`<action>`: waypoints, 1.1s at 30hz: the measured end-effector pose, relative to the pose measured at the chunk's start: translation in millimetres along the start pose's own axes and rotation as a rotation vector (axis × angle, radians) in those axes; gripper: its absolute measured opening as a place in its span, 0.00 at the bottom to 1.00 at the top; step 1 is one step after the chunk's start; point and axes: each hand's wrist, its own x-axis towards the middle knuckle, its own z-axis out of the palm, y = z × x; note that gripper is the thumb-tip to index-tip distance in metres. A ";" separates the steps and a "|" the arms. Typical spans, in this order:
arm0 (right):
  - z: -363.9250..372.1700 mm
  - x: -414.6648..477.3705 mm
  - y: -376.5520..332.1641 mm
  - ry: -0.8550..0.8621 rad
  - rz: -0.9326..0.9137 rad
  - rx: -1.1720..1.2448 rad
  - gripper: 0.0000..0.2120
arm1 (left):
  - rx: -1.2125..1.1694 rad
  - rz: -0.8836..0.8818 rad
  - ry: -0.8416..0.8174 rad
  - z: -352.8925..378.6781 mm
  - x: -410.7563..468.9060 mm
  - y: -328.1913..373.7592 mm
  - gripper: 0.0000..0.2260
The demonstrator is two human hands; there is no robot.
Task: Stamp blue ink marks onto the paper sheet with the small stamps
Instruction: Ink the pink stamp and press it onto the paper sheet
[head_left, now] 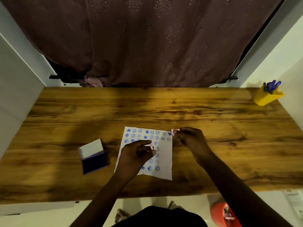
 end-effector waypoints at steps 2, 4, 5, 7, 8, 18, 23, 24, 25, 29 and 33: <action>-3.0 -19.6 2.7 -0.098 0.014 0.100 0.17 | -0.011 -0.006 -0.014 8.3 0.6 2.4 0.15; -3.7 -37.7 8.5 -0.160 0.020 0.069 0.18 | -0.021 -0.002 -0.043 16.4 -0.4 5.2 0.14; -4.4 -45.6 12.1 -0.188 0.024 0.047 0.16 | -0.018 0.010 -0.061 20.7 -1.3 6.3 0.14; -7.1 -57.8 18.6 -0.238 0.017 0.040 0.11 | 0.003 0.047 -0.093 28.7 -4.2 8.5 0.13; -8.5 -61.8 20.5 -0.255 0.012 0.054 0.09 | 0.002 0.057 -0.106 31.1 -5.8 9.6 0.13; -31.3 -80.7 29.5 -0.239 0.064 0.167 0.07 | 0.001 0.139 -0.249 50.8 -15.1 17.9 0.19; -43.4 -86.3 31.3 -0.285 0.081 0.188 0.09 | 0.015 0.112 -0.300 57.5 -18.5 18.1 0.11; -46.1 -86.3 32.2 -0.292 0.084 0.183 0.09 | 0.028 0.101 -0.316 58.6 -19.1 18.1 0.10; -48.5 -86.2 32.8 -0.302 0.085 0.175 0.09 | 0.035 0.088 -0.328 60.3 -19.4 17.8 0.10; -56.6 -86.8 37.3 -0.345 0.075 0.176 0.16 | 0.038 0.048 -0.328 69.6 -21.5 18.4 0.10; -64.8 -87.7 43.0 -0.312 0.119 0.105 0.13 | 0.077 0.060 -0.369 81.7 -20.9 13.6 0.13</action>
